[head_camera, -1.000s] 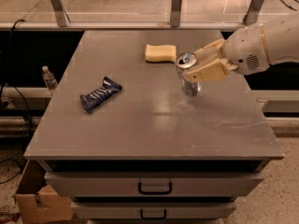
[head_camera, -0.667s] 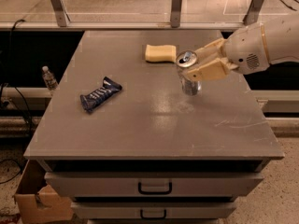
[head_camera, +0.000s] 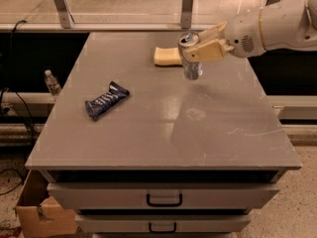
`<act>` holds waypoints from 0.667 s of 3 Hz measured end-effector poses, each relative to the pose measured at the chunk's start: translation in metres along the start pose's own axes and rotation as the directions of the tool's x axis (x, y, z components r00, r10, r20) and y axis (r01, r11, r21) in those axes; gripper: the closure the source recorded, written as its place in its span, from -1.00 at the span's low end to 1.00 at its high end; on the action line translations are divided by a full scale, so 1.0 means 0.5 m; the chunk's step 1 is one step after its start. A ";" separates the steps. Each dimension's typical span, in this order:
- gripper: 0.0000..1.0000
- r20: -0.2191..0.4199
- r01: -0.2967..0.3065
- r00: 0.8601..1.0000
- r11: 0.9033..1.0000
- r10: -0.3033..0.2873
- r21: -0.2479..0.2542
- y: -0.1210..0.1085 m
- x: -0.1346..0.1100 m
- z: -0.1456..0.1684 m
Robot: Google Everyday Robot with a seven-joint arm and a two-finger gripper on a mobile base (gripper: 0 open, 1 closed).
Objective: Move redbull can near sponge
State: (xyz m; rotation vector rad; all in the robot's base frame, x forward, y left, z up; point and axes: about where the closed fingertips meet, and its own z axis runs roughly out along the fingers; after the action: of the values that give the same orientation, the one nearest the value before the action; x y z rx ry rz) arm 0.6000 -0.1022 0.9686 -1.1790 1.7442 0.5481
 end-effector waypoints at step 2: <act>1.00 0.027 -0.218 0.976 0.956 0.217 0.198 -0.111 -0.001 0.006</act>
Offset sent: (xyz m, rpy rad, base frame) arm 0.0738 -0.0475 0.0020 0.1489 0.1264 -0.4770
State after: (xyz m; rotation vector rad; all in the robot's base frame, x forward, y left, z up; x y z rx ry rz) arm 0.6510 -0.1238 0.9749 -0.8506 1.8893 0.4909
